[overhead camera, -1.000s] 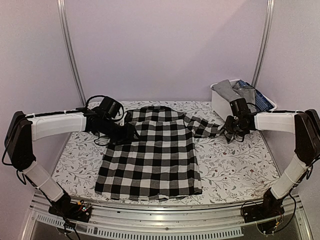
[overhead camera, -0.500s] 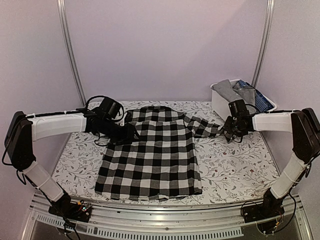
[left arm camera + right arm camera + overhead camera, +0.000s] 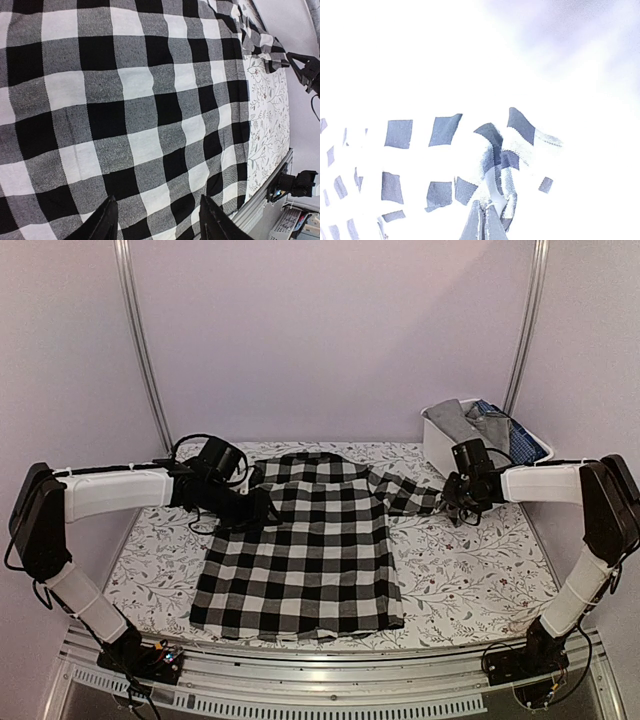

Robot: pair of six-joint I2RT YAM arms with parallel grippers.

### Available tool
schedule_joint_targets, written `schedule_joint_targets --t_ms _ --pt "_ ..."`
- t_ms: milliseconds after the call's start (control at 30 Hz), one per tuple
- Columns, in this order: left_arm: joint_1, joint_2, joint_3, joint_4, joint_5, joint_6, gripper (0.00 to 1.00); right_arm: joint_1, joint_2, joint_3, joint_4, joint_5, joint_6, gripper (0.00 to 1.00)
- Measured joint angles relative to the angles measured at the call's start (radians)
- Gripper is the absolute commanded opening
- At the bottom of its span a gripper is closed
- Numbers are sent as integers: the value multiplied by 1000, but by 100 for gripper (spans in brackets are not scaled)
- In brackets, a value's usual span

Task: Fold and stack the long sleeve shirts
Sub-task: Move the sleeve to the center of the board.

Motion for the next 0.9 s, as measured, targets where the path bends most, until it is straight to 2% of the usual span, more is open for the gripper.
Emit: schedule_joint_targets --t_ms 300,600,667,767,900 --pt "0 0 0 0 0 0 55 54 -3 51 -69 28 -35 0" --pt "0 0 0 2 0 0 55 224 13 221 -130 31 -86 0" --pt "0 0 0 5 0 0 55 269 41 265 -130 22 -92 13" --pt "0 0 0 8 0 0 55 317 94 282 -133 -8 -98 45" --pt "0 0 0 11 -1 0 55 327 119 246 -150 -33 -96 62"
